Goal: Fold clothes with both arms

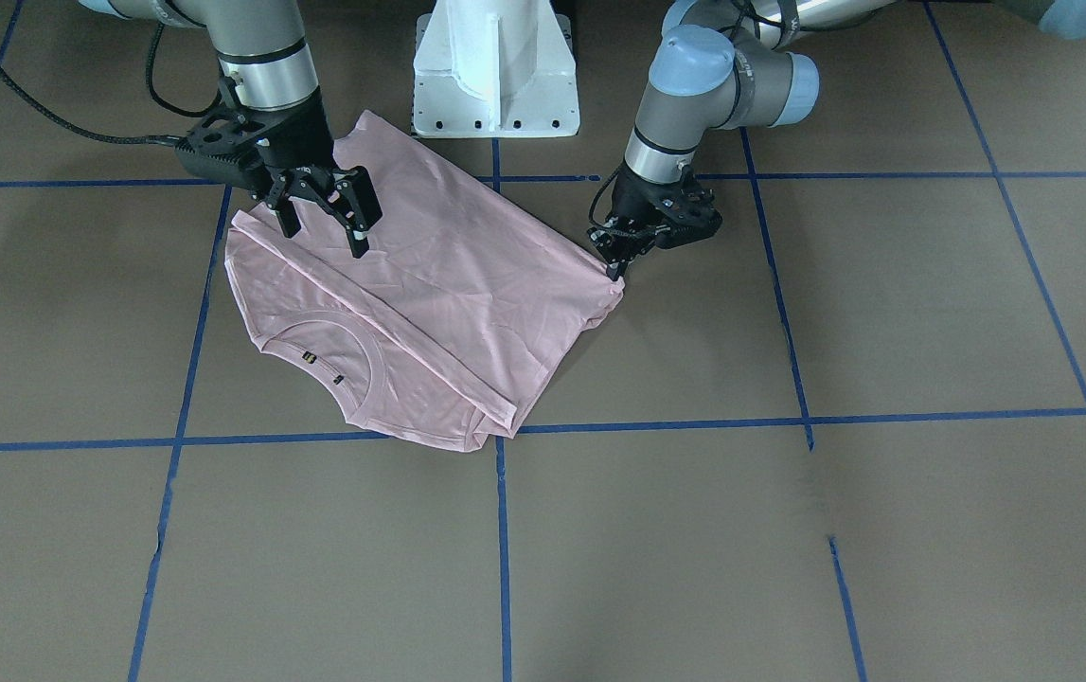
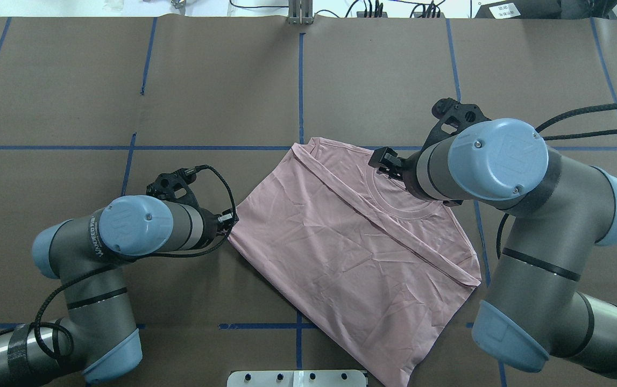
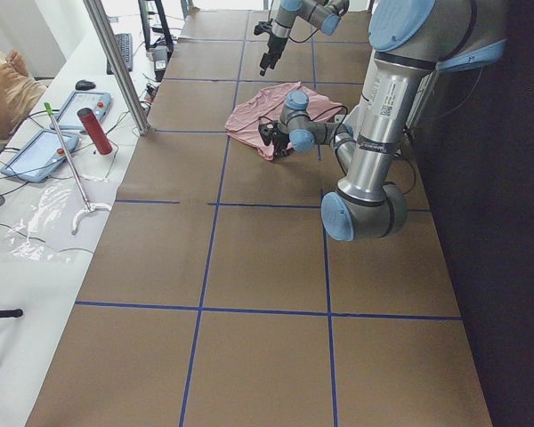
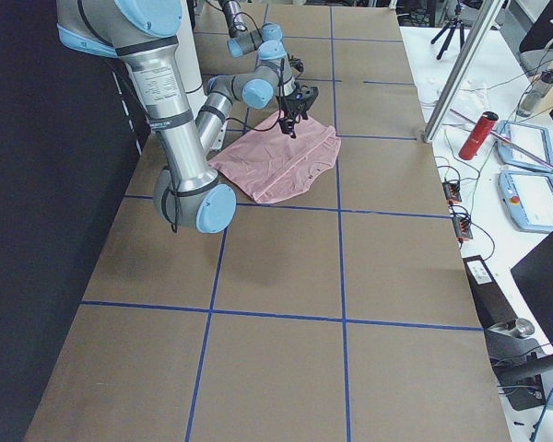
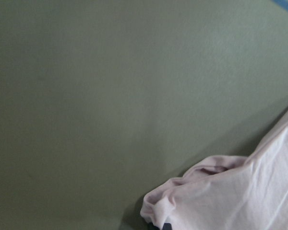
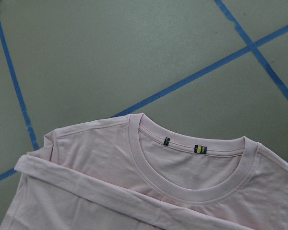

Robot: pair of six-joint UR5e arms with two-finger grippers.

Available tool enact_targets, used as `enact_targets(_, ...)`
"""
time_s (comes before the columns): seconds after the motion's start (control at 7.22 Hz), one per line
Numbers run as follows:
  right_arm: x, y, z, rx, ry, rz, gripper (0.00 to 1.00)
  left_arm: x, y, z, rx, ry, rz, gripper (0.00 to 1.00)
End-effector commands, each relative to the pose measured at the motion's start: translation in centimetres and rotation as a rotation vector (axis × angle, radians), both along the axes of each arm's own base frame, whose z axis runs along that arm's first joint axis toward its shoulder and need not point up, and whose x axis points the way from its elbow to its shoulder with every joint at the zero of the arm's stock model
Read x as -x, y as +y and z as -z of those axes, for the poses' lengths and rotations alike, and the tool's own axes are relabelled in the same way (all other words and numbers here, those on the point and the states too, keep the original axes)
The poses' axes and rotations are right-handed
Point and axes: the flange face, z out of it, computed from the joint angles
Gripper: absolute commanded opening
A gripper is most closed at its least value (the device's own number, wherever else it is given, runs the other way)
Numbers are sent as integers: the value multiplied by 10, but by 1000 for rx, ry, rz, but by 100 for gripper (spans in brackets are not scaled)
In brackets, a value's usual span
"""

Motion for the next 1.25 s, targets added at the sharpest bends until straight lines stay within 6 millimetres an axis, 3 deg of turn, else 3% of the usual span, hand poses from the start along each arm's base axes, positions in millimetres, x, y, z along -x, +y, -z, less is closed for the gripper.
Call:
enact_targets(0.0,14,1,-11,3,18,10,100,13,-88,6,-101,-63,88,0)
enact_targets(0.14,20,-4,-8,-31,-74,-9,100,23,-152,25,-125,-67,156,0)
enact_targets(0.28,36,-8,-16,11,-170,-62,100,34,-201,38,-163,-63,200,0)
enact_targets(0.55,39,-6,-13,4,-200,-57,100,4,-281,37,-168,-54,254,0)
enact_targets(0.69,37,-6,-8,1,-208,-56,100,2,-292,32,-178,-43,262,0)
enact_targets(0.83,35,-5,-4,-5,-216,-55,100,5,-292,32,-183,-41,262,66)
enact_targets(0.97,34,-5,-3,-9,-217,-62,100,13,-287,48,-203,-7,264,70)
enact_targets(1.11,35,-7,-6,-2,-202,-64,100,37,-263,56,-229,42,255,70)
